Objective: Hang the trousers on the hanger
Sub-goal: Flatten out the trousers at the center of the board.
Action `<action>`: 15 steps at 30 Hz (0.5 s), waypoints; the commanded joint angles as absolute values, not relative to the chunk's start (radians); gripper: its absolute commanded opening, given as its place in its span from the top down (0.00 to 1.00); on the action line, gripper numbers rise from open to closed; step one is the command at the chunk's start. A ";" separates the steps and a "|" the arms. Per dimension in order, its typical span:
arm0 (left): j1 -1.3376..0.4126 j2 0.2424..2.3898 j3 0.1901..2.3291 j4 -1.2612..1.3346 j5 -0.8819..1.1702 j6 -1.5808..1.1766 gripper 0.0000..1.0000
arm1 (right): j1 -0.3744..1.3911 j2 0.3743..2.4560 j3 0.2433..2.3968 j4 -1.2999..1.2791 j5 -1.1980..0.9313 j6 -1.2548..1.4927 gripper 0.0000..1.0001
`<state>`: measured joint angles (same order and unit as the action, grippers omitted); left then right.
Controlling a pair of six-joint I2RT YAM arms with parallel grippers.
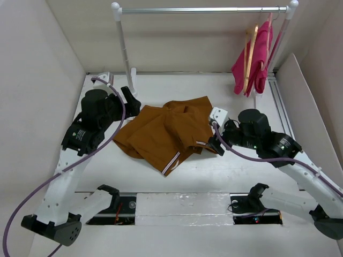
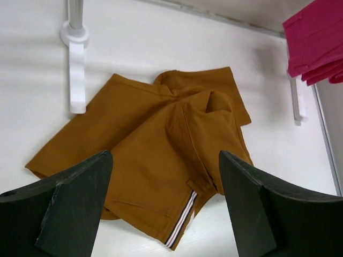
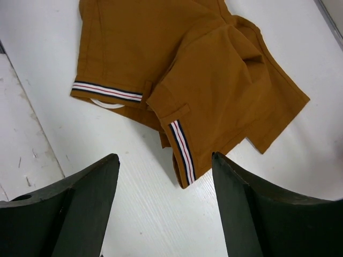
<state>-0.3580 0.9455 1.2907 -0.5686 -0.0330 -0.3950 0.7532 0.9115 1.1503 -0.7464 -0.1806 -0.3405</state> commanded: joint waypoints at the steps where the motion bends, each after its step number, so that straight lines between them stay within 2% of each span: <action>1: -0.357 0.960 1.273 -0.548 -0.005 -0.433 0.24 | 0.791 0.933 1.163 -0.666 -0.158 -0.348 0.25; 4: -0.357 0.953 1.273 -0.522 -0.038 -0.454 0.29 | 0.836 0.963 1.183 -0.644 -0.141 -0.348 0.34; 5: -0.357 0.956 1.282 -0.525 -0.070 -0.460 0.30 | 0.853 0.974 1.190 -0.638 -0.126 -0.350 0.49; 7: -0.357 0.979 1.313 -0.534 -0.104 -0.477 0.37 | 0.911 1.015 1.213 -0.621 -0.109 -0.359 0.67; 8: -0.357 0.986 1.321 -0.555 -0.142 -0.482 0.41 | 0.935 1.034 1.224 -0.617 -0.086 -0.364 0.87; 9: -0.348 0.995 1.331 -0.575 -0.172 -0.494 0.62 | 0.960 1.054 1.230 -0.614 -0.071 -0.371 0.99; 12: -0.269 1.046 1.304 -0.673 -0.252 -0.572 1.00 | 1.070 1.130 1.235 -0.578 -0.006 -0.380 1.00; 14: -0.145 1.051 1.241 -0.652 -0.189 -0.595 1.00 | 1.149 1.193 1.201 -0.520 0.049 -0.376 0.99; 15: -0.091 1.051 1.171 -0.635 -0.145 -0.598 1.00 | 1.173 1.216 1.189 -0.502 0.063 -0.371 0.90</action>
